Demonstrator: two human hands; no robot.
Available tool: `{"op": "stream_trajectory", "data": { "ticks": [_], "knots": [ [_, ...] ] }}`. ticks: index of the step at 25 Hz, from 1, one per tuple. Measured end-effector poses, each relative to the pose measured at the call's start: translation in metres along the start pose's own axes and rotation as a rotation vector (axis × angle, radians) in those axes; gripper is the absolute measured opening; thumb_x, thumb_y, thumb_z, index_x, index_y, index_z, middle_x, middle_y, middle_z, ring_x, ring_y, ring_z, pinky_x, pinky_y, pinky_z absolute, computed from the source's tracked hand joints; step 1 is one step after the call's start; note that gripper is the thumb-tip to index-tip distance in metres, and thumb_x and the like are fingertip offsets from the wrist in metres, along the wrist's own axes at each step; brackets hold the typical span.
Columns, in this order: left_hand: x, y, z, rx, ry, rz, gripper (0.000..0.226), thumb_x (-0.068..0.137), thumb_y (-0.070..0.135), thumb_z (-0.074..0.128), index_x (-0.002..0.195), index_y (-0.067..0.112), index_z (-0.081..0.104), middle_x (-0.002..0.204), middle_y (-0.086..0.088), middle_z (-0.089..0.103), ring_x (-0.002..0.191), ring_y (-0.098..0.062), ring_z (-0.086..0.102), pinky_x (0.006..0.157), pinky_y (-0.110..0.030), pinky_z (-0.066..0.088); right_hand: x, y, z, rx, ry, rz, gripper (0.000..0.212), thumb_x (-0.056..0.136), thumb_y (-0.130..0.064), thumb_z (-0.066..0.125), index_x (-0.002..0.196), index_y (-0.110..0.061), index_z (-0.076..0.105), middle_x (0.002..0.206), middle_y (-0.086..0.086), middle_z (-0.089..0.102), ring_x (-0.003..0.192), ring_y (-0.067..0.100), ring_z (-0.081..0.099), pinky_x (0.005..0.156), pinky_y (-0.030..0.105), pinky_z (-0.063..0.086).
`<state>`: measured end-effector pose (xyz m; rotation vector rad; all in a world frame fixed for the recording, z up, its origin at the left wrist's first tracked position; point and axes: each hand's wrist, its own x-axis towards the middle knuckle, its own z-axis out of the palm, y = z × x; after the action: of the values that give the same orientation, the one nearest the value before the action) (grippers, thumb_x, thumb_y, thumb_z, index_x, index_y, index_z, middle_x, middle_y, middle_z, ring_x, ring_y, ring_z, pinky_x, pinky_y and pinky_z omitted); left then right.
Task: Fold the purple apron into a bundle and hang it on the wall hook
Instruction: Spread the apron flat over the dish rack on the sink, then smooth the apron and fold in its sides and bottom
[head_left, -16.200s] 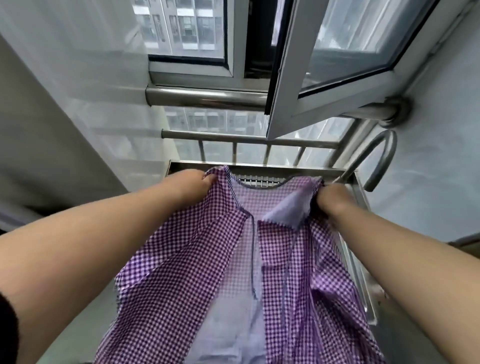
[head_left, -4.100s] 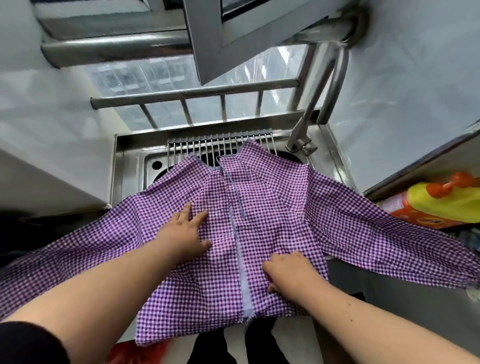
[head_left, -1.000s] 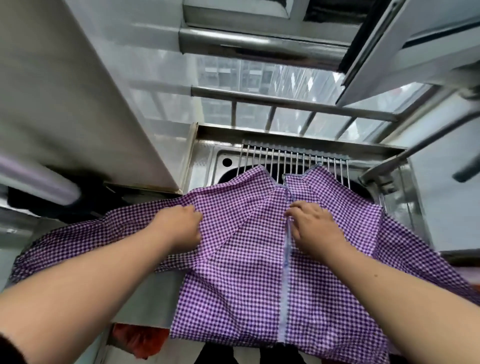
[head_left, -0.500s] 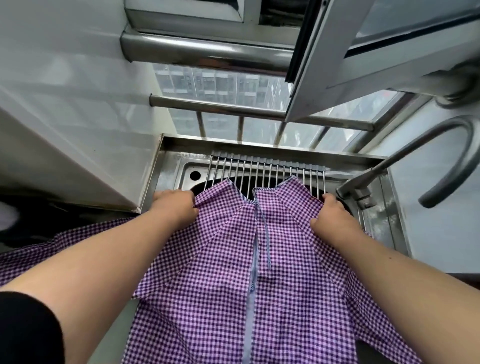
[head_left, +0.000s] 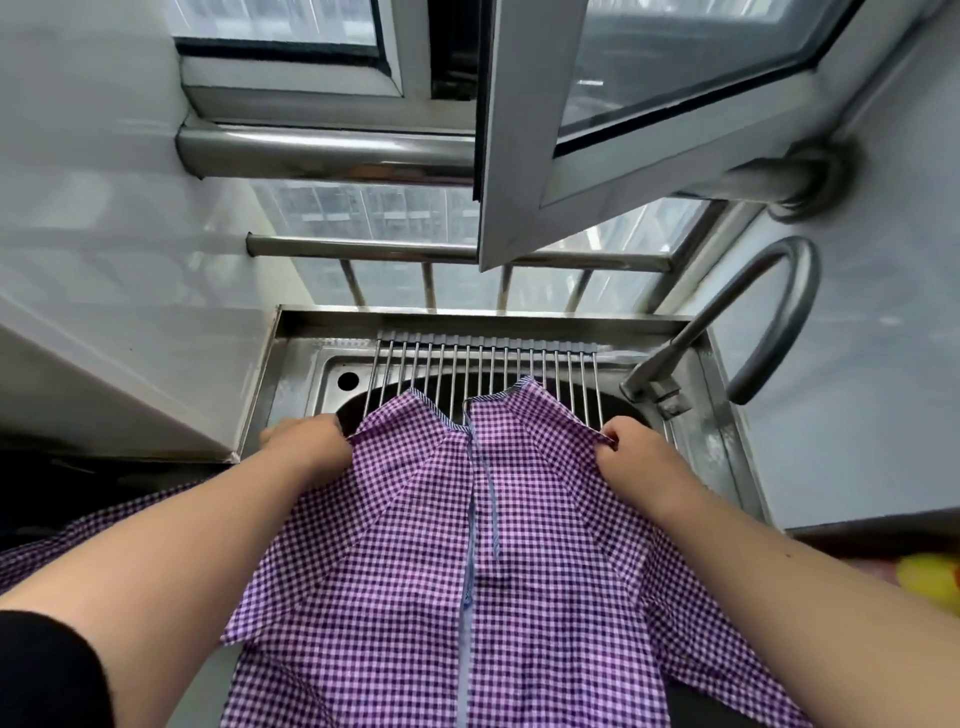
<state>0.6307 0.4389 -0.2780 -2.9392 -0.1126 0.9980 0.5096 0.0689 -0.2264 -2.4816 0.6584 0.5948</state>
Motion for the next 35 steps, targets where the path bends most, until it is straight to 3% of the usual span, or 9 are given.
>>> {"op": "stream_trajectory", "data": {
  "ticks": [3, 7, 15, 18, 23, 28, 30, 32, 35],
  "knots": [
    [-0.007, 0.003, -0.007, -0.184, 0.007, -0.029, 0.033, 0.100, 0.032, 0.041, 0.126, 0.017, 0.056, 0.116, -0.002, 0.070, 0.104, -0.024, 0.066, 0.095, -0.039, 0.046, -0.010, 0.001, -0.006, 0.017, 0.007, -0.042, 0.014, 0.105, -0.034, 0.048, 0.099, -0.029, 0.059, 0.093, -0.004, 0.068, 0.084, 0.015, 0.064, 0.069, 0.036, 0.051],
    [-0.036, 0.003, -0.027, -0.176, -0.030, 0.099, 0.033, 0.103, 0.047, 0.054, 0.102, 0.019, 0.072, 0.095, 0.003, 0.071, 0.087, -0.015, 0.068, 0.089, -0.038, 0.060, -0.020, -0.004, -0.016, 0.014, 0.033, -0.103, 0.020, 0.108, -0.037, 0.047, 0.102, -0.025, 0.062, 0.095, -0.005, 0.067, 0.082, 0.009, 0.060, 0.062, 0.030, 0.042],
    [-0.107, -0.004, -0.067, -0.252, 0.103, 0.167, 0.036, 0.108, 0.039, 0.043, 0.114, 0.015, 0.069, 0.114, -0.006, 0.068, 0.103, -0.023, 0.064, 0.099, -0.040, 0.052, -0.051, -0.003, -0.025, 0.081, 0.081, -0.176, 0.008, 0.103, -0.026, 0.050, 0.110, -0.028, 0.052, 0.097, -0.003, 0.064, 0.084, 0.018, 0.068, 0.070, 0.038, 0.053],
    [-0.135, -0.009, -0.084, -0.291, 0.130, 0.206, 0.033, 0.108, 0.031, 0.042, 0.105, 0.012, 0.068, 0.112, -0.009, 0.068, 0.099, -0.022, 0.063, 0.091, -0.037, 0.048, -0.073, -0.016, -0.033, 0.080, 0.084, -0.206, 0.017, 0.099, -0.014, 0.047, 0.100, -0.028, 0.057, 0.097, 0.000, 0.067, 0.086, 0.020, 0.068, 0.075, 0.042, 0.057],
    [-0.175, -0.032, -0.112, -0.323, 0.097, 0.336, 0.033, 0.108, 0.025, 0.044, 0.107, 0.004, 0.069, 0.117, -0.010, 0.070, 0.101, -0.023, 0.066, 0.085, -0.035, 0.053, -0.110, -0.034, -0.041, 0.410, 0.027, -0.055, 0.038, 0.101, 0.001, 0.046, 0.095, -0.015, 0.079, 0.102, 0.009, 0.076, 0.087, 0.024, 0.077, 0.084, 0.042, 0.066],
    [-0.229, -0.064, -0.140, -0.450, 0.104, 0.489, 0.026, 0.107, 0.011, 0.044, 0.099, 0.006, 0.069, 0.098, -0.006, 0.071, 0.085, -0.017, 0.069, 0.062, -0.020, 0.051, -0.169, -0.064, -0.041, 0.681, 0.084, -0.001, 0.042, 0.099, 0.007, 0.050, 0.089, -0.015, 0.085, 0.103, 0.013, 0.078, 0.093, 0.025, 0.077, 0.093, 0.046, 0.063],
    [-0.245, -0.075, -0.153, -0.668, 0.048, 0.531, 0.027, 0.105, 0.006, 0.044, 0.107, 0.004, 0.071, 0.097, -0.011, 0.073, 0.073, -0.012, 0.072, 0.059, -0.018, 0.054, -0.189, -0.083, -0.054, 0.629, 0.157, -0.072, 0.036, 0.099, 0.003, 0.059, 0.096, -0.020, 0.086, 0.119, 0.013, 0.077, 0.108, 0.026, 0.074, 0.105, 0.045, 0.057],
    [-0.268, -0.082, -0.170, -0.887, -0.027, 0.593, 0.026, 0.101, 0.013, 0.050, 0.108, -0.001, 0.071, 0.101, -0.019, 0.072, 0.075, -0.020, 0.068, 0.075, -0.031, 0.054, -0.219, -0.109, -0.071, 0.593, 0.255, -0.155, 0.027, 0.096, -0.018, 0.074, 0.123, -0.015, 0.078, 0.132, 0.010, 0.073, 0.121, 0.029, 0.069, 0.112, 0.041, 0.050],
    [-0.314, -0.082, -0.198, -1.098, -0.122, 0.730, 0.025, 0.098, 0.023, 0.051, 0.109, 0.003, 0.062, 0.102, -0.017, 0.058, 0.085, -0.029, 0.055, 0.091, -0.047, 0.044, -0.266, -0.154, -0.091, 0.865, 0.184, -0.320, 0.042, 0.074, -0.048, 0.082, 0.096, -0.013, 0.082, 0.115, 0.013, 0.078, 0.117, 0.038, 0.071, 0.107, 0.051, 0.055]
  ]
}}
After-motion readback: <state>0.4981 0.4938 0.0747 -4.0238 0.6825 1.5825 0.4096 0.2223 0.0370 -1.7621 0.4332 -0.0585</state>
